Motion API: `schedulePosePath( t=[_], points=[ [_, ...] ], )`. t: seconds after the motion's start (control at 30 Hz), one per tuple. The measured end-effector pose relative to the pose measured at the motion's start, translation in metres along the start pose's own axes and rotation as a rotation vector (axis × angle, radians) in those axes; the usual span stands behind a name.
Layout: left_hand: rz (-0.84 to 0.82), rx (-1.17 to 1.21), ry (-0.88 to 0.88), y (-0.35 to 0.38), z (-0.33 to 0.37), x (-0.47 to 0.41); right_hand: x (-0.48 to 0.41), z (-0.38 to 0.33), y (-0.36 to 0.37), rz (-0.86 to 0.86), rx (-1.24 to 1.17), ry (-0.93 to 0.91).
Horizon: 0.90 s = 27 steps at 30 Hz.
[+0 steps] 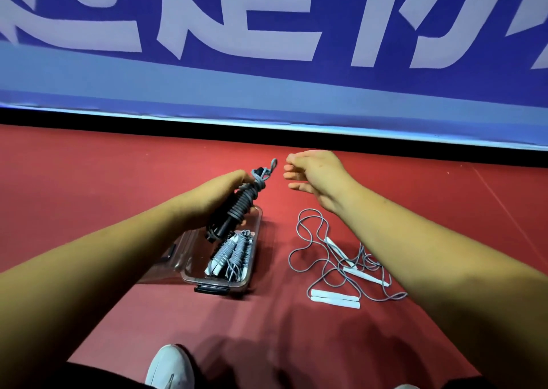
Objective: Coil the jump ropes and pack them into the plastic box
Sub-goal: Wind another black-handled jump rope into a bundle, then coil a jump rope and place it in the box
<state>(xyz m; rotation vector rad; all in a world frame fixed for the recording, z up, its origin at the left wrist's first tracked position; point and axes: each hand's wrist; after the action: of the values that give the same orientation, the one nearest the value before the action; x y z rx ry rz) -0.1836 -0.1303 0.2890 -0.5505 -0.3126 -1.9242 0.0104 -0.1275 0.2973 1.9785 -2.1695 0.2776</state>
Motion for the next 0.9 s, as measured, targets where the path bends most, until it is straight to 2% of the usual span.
schedulePosePath(
  t=[0.1, 0.2, 0.4, 0.6, 0.7, 0.77, 0.9],
  points=[
    [0.055, -0.044, -0.057, -0.022, -0.02, -0.027, -0.027, 0.027, -0.012, 0.038, 0.025, 0.117],
    [0.18, -0.105, -0.08, -0.038, -0.054, -0.057, -0.05, 0.071, -0.029, 0.099, 0.096, 0.244],
    [0.378, -0.169, -0.166, -0.046, -0.135, -0.117, -0.089, 0.192, -0.066, 0.185, 0.377, 0.388],
    [0.393, -0.297, -0.163, -0.053, -0.187, -0.189, -0.133, 0.29, -0.099, 0.188, 0.964, 0.4],
    [0.388, -0.409, -0.173, -0.05, -0.204, -0.21, -0.147, 0.319, -0.105, 0.233, 1.065, 0.338],
    [0.382, -0.458, -0.177, -0.044, -0.212, -0.22, -0.156, 0.342, -0.11, 0.203, 1.081, 0.354],
    [0.447, -0.358, -0.192, -0.042, -0.217, -0.225, -0.153, 0.368, -0.104, 0.154, 1.157, 0.36]
  ],
)
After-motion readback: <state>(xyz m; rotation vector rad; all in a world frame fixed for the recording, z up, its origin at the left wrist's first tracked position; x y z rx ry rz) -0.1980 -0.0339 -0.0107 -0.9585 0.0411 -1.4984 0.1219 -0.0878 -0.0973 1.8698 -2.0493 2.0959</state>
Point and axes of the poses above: each hand's wrist, its own x-axis away from the middle knuckle, its own y-axis out of the palm, z = x × y, and after that the axes turned 3 degrees about x, right-handed
